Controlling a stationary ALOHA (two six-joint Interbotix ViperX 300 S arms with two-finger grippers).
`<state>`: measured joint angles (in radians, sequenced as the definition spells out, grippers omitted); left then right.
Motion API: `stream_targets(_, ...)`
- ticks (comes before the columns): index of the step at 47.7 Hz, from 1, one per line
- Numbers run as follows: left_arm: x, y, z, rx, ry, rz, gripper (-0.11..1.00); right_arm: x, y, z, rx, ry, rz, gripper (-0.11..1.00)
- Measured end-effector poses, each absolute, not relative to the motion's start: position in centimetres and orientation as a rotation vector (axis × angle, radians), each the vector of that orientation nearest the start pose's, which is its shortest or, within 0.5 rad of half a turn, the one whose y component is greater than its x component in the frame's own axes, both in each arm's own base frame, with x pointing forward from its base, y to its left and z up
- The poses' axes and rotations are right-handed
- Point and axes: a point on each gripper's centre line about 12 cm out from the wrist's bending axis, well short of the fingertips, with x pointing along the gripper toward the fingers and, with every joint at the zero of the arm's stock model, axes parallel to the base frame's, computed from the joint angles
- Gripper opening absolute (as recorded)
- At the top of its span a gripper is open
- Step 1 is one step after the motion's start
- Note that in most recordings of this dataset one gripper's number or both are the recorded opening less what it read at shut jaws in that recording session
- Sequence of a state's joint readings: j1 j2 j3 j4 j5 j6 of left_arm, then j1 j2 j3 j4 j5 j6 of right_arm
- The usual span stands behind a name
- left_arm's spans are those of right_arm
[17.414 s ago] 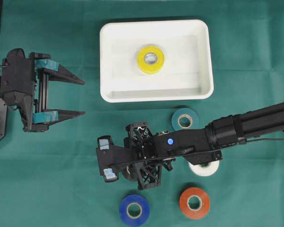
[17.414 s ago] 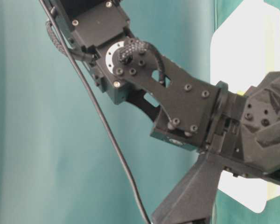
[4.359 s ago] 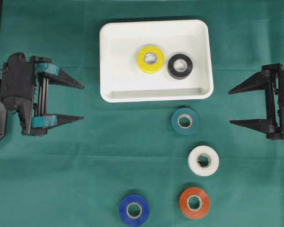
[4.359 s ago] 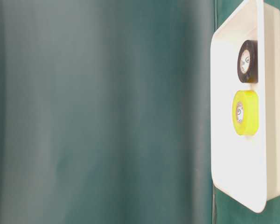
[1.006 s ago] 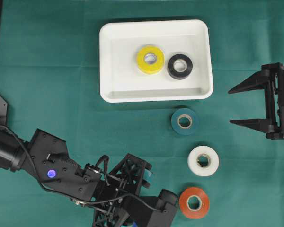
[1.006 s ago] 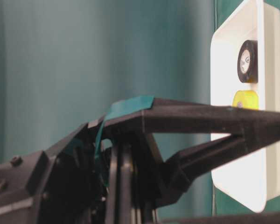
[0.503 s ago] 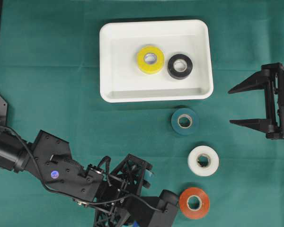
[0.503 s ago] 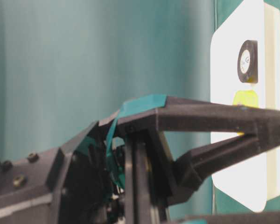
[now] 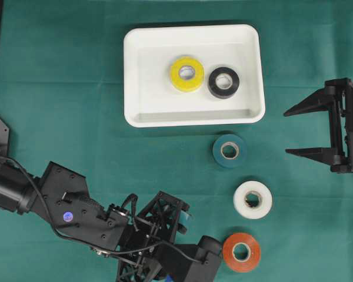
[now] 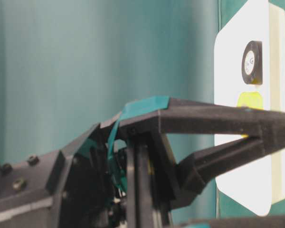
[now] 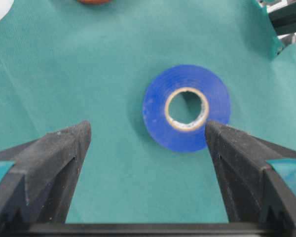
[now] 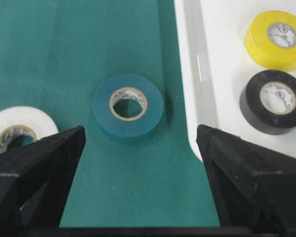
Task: Pick up the tape from a random location and place it into the white case.
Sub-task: 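Lower the left gripper and close it on the blue tape rim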
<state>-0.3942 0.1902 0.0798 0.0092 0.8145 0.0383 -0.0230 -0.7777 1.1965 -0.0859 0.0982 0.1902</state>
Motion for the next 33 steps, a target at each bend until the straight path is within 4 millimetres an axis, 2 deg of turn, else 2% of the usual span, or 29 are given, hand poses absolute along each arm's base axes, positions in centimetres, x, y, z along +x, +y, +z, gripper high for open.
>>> stream_targets(17,42.5,-17.7,22.6,0.257,1.057,-0.374,0.89,20.9,-0.6,20.1,0.106,0.518,-0.058,0.88)
stream_targets(33,42.5,-17.6,19.4,0.249,1.033,-0.374,0.89,20.8,-0.6,20.1,0.103,0.525,-0.058,0.88)
